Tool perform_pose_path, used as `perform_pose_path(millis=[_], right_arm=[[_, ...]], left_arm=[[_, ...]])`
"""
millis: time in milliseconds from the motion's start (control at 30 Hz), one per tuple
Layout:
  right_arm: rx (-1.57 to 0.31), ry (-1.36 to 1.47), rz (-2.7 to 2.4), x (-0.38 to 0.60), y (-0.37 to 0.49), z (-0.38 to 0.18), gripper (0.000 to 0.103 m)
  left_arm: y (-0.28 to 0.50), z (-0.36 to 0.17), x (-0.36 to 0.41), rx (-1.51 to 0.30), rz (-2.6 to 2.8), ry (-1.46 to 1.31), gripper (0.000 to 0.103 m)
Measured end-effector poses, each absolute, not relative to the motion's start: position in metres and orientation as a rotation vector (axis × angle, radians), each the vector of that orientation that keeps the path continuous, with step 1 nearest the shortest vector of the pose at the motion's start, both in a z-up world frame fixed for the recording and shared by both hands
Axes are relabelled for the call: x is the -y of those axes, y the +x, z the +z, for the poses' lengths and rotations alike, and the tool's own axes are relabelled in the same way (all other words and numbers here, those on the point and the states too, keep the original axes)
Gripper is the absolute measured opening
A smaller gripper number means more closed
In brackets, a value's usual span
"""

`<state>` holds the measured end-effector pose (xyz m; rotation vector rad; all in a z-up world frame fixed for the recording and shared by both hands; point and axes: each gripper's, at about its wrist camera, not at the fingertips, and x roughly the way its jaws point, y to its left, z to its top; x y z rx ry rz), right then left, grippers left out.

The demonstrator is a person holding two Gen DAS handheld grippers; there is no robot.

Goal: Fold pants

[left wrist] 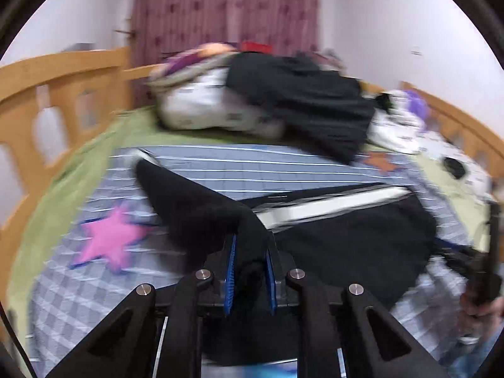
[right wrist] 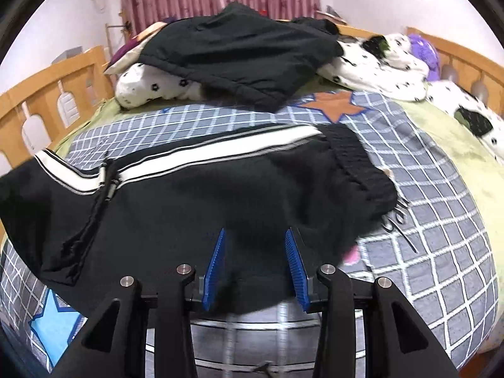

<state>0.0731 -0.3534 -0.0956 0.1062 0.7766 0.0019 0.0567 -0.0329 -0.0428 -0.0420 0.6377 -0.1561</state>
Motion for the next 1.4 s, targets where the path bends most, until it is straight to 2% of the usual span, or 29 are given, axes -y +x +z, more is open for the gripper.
perform_pose_path(millis=[167,300,400,467,500,567,600,633,700,800,900,1067,1133,1200,1233,1367,1400], right_arm=[[-0.784,0.207,-0.051,0.395,0.07,-0.097,0.039],[-0.761,0.272,-0.069,0.413,0.064,-0.091,0.039],[-0.758,0.276,-0.053,0.412,0.063,-0.087,0.04],[-0.767,0.267,-0.023,0.406,0.064,-0.088,0.044],[-0.771,0.26,-0.003,0.402,0.065,-0.089,0.046],[-0.792,0.246,0.069,0.386,0.069,-0.094,0.046],[-0.806,0.249,0.103,0.379,0.071,-0.097,0.046],[-0.823,0.256,0.139,0.371,0.073,-0.1,0.046],[-0.865,0.281,0.235,0.35,0.078,-0.108,0.046],[-0.894,0.283,0.352,0.32,0.08,-0.113,0.048],[-0.9,0.286,0.439,0.29,0.085,-0.114,0.059],[-0.977,0.301,0.488,0.253,0.113,-0.125,0.059],[-1.0,0.313,0.512,0.243,0.121,-0.129,0.048],[-1.007,0.344,0.532,0.239,0.125,-0.129,0.023],[-0.984,0.346,0.538,0.24,0.126,-0.124,0.018],[-0.874,0.342,0.61,0.256,0.121,-0.091,0.017],[-0.854,0.34,0.617,0.26,0.119,-0.085,0.017]], left_arm=[[0.07,-0.085,0.115,-0.726,-0.344,-0.06,0.015],[0.075,-0.132,0.143,-0.848,-0.437,-0.117,0.014],[0.061,-0.129,0.14,-0.795,-0.447,-0.088,0.014],[0.048,-0.115,0.126,-0.761,-0.495,-0.077,0.015],[0.045,-0.11,0.12,-0.75,-0.505,-0.074,0.021],[0.031,-0.099,0.105,-0.717,-0.475,-0.054,0.04],[0.026,-0.096,0.098,-0.703,-0.448,-0.049,0.058],[0.018,-0.094,0.086,-0.683,-0.405,-0.048,0.066],[0.008,-0.098,0.069,-0.666,-0.338,-0.056,0.068],[0.004,-0.111,0.043,-0.698,-0.247,-0.084,0.076],[0.009,-0.133,0.022,-0.762,-0.214,-0.149,0.076],[0.023,-0.161,0.011,-0.858,-0.258,-0.263,0.076],[0.022,-0.164,0.012,-0.847,-0.261,-0.262,0.078],[0.023,-0.164,0.017,-0.847,-0.282,-0.258,0.079],[0.025,-0.165,0.021,-0.853,-0.291,-0.258,0.082],[0.034,-0.169,0.045,-0.871,-0.247,-0.197,0.084],[0.036,-0.17,0.052,-0.872,-0.23,-0.168,0.088]])
